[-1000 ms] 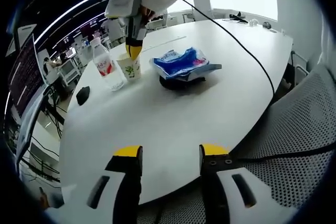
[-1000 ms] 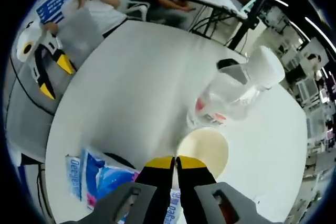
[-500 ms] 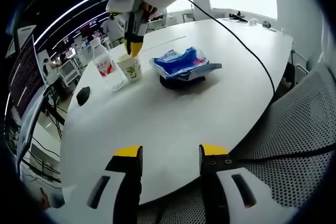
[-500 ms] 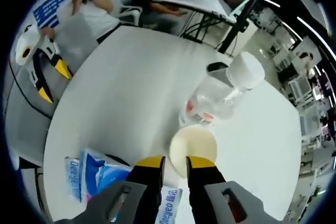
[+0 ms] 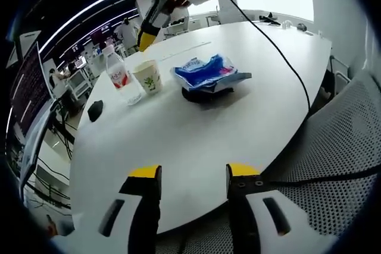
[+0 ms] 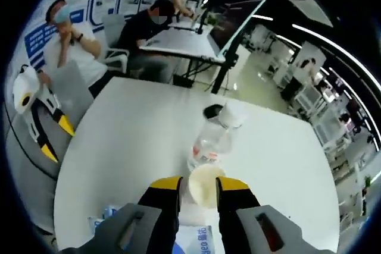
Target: Arrange the tabletop items into an orderly group along one side of the table until the central work area is clear of visible clutter.
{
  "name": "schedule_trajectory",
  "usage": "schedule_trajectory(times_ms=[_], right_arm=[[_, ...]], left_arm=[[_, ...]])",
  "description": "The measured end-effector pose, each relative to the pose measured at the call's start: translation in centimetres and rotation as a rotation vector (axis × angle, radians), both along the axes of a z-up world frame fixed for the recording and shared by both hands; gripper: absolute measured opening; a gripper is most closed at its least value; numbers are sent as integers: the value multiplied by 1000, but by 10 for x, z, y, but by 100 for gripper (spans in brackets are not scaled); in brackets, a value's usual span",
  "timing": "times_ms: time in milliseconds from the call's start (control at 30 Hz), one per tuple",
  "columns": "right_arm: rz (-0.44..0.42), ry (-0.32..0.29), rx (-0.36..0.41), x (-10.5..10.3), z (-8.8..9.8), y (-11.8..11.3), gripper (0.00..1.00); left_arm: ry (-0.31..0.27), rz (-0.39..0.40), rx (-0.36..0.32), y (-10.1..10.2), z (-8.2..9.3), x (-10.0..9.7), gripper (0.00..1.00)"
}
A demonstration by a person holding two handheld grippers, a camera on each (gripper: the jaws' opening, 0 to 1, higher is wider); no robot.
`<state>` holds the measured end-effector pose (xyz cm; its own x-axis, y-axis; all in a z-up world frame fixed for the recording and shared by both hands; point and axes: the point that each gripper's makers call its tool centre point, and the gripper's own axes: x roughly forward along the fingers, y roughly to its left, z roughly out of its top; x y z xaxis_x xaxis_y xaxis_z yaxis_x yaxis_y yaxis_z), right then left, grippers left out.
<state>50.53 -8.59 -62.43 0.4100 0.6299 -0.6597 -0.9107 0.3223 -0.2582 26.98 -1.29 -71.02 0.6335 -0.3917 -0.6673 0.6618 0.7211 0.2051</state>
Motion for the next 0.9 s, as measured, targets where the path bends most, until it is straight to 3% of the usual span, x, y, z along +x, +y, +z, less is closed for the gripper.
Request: schedule_trajectory(times_ms=[33,167,233,333,433,533,633,900], right_arm=[[-63,-6,15,0,1,-6,24],[-160,-10,78,-9,5,-16,41],[-224,18,127,-15,5,-22,47],[-316,46,159,-23,3,-35,63],[-411,61,244,-28,8,-48,74],[-511,65,395,-36,25,-60,85],[-565,85,420,-50,25,-71,96],[-665,137,478,-90,15,-90,99]], left_arm=[[-2,0,1,0,-1,1,42],[-6,-1,1,0,-2,1,42],[-9,0,-3,0,-3,2,43],[-12,1,-5,0,-4,3,43],[-15,1,-6,-1,-3,3,43],[-20,-1,-8,-1,-2,3,43],[-28,-2,-9,-2,-3,4,43],[-36,-7,-14,-3,1,3,44]])
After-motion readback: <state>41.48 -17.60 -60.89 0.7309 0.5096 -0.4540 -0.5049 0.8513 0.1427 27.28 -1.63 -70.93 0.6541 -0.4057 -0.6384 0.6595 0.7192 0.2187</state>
